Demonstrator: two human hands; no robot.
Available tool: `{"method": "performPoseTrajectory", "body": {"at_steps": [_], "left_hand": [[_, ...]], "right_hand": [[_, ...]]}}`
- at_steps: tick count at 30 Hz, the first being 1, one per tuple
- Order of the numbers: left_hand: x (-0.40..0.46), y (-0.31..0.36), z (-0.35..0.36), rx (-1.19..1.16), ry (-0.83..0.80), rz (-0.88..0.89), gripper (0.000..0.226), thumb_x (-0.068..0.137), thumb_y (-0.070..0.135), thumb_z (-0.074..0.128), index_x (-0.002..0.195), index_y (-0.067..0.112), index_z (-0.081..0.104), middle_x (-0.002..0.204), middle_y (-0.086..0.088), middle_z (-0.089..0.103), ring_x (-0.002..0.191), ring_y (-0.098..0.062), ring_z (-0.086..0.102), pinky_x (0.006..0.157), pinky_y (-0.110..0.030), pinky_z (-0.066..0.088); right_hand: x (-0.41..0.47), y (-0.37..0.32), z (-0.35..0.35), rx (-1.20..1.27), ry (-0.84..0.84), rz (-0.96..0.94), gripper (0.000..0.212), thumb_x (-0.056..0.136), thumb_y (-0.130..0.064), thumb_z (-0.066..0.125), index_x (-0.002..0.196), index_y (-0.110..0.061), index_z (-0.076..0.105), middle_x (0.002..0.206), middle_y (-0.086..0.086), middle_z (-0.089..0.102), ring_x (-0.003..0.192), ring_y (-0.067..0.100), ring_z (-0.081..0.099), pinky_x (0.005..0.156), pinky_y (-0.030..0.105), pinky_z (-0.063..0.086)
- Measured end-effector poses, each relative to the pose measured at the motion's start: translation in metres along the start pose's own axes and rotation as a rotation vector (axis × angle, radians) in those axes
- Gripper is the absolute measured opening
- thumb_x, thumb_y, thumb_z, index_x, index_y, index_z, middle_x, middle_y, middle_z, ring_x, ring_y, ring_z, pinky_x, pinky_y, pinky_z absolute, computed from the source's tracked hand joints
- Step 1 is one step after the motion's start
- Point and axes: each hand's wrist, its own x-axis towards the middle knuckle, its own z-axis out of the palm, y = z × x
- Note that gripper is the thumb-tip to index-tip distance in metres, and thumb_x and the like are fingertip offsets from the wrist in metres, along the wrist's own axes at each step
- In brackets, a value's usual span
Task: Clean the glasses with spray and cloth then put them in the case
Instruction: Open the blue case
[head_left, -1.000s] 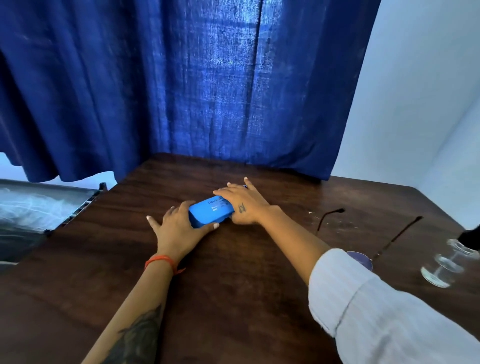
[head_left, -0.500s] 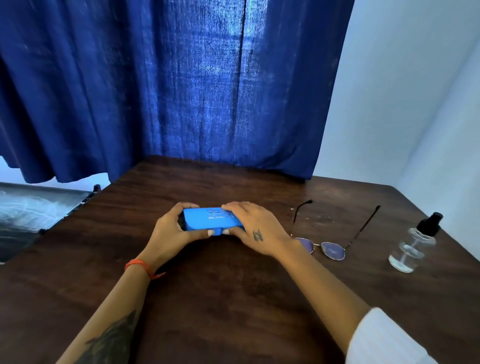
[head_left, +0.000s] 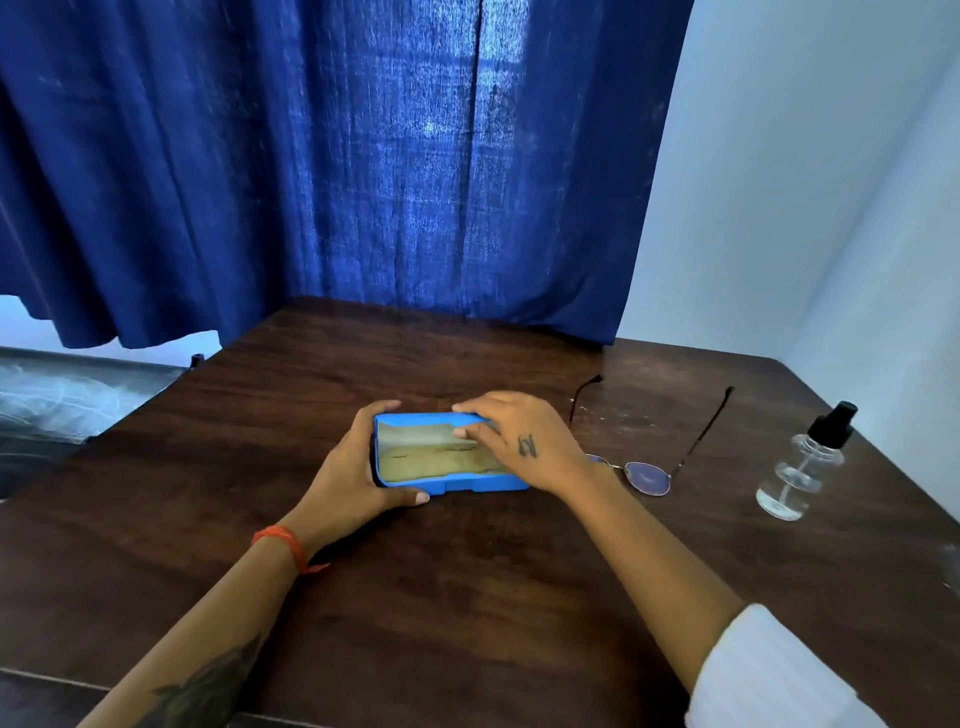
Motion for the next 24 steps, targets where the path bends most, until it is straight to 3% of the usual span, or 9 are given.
{"method": "performPoseTrajectory", "body": {"at_steps": [7, 8, 10, 12, 13, 16, 20, 24], "left_hand": [[0.003, -0.008, -0.001, 0.019, 0.008, -0.009, 0.111, 0.051, 0.034, 0.088, 0.136, 0.044, 0.017, 0.131, 0.008, 0.048, 0.119, -0.013, 0.050, 0.102, -0.035, 0.042], [0.004, -0.008, -0.001, 0.037, 0.020, -0.014, 0.111, 0.050, 0.041, 0.086, 0.136, 0.046, 0.017, 0.132, 0.008, 0.047, 0.120, -0.014, 0.048, 0.105, -0.040, 0.040], [0.007, -0.010, -0.001, 0.073, 0.042, -0.024, 0.110, 0.049, 0.052, 0.082, 0.136, 0.047, 0.015, 0.135, 0.005, 0.046, 0.123, -0.016, 0.046, 0.107, -0.047, 0.035], [0.008, -0.010, 0.000, 0.099, 0.061, -0.026, 0.108, 0.054, 0.049, 0.082, 0.138, 0.044, 0.014, 0.138, 0.003, 0.043, 0.126, -0.017, 0.042, 0.109, -0.049, 0.033], [0.008, -0.011, 0.000, 0.109, 0.069, -0.022, 0.107, 0.056, 0.047, 0.082, 0.138, 0.043, 0.014, 0.140, 0.002, 0.041, 0.127, -0.018, 0.041, 0.109, -0.049, 0.032], [0.007, -0.011, 0.002, 0.147, 0.082, 0.007, 0.103, 0.059, 0.044, 0.081, 0.139, 0.039, 0.017, 0.139, 0.000, 0.042, 0.126, -0.018, 0.041, 0.108, -0.046, 0.034], [0.005, -0.009, 0.002, 0.204, 0.097, 0.038, 0.102, 0.060, 0.042, 0.081, 0.141, 0.034, 0.019, 0.141, -0.002, 0.039, 0.128, -0.017, 0.037, 0.108, -0.037, 0.034], [0.001, -0.002, 0.004, 0.238, 0.097, 0.133, 0.096, 0.066, 0.033, 0.080, 0.142, 0.029, 0.020, 0.137, -0.002, 0.035, 0.115, -0.003, 0.034, 0.101, -0.021, 0.029]], "right_hand": [[0.030, 0.001, -0.012, 0.150, -0.208, 0.172, 0.031, 0.089, -0.043, 0.053, 0.110, -0.025, 0.066, 0.110, 0.000, 0.069, 0.101, 0.017, 0.060, 0.087, 0.037, 0.047], [0.029, 0.000, -0.011, 0.133, -0.175, 0.151, 0.031, 0.087, -0.040, 0.057, 0.111, -0.023, 0.066, 0.112, 0.000, 0.067, 0.104, 0.017, 0.058, 0.089, 0.034, 0.045], [0.020, -0.006, -0.007, 0.007, 0.091, 0.009, 0.026, 0.083, -0.028, 0.065, 0.107, -0.017, 0.067, 0.109, 0.001, 0.068, 0.103, 0.018, 0.055, 0.087, 0.027, 0.040], [0.003, -0.015, 0.002, -0.026, 0.349, -0.103, 0.012, 0.080, -0.012, 0.067, 0.092, -0.013, 0.069, 0.093, 0.002, 0.069, 0.090, 0.017, 0.059, 0.079, 0.025, 0.044], [-0.004, -0.017, 0.008, -0.018, 0.374, -0.133, 0.011, 0.078, -0.005, 0.065, 0.086, -0.012, 0.069, 0.087, 0.003, 0.069, 0.083, 0.017, 0.062, 0.073, 0.026, 0.048], [-0.007, -0.012, 0.023, -0.056, 0.195, -0.132, 0.020, 0.072, 0.004, 0.063, 0.083, -0.010, 0.072, 0.080, 0.007, 0.071, 0.073, 0.026, 0.067, 0.063, 0.030, 0.054], [0.010, -0.004, 0.026, -0.151, -0.112, -0.007, 0.035, 0.085, -0.001, 0.053, 0.111, -0.020, 0.067, 0.101, 0.010, 0.071, 0.093, 0.027, 0.064, 0.081, 0.036, 0.051], [0.019, -0.009, 0.018, -0.257, -0.242, 0.004, 0.035, 0.082, 0.001, 0.052, 0.105, -0.020, 0.069, 0.096, 0.012, 0.070, 0.089, 0.029, 0.062, 0.077, 0.041, 0.052]]}}
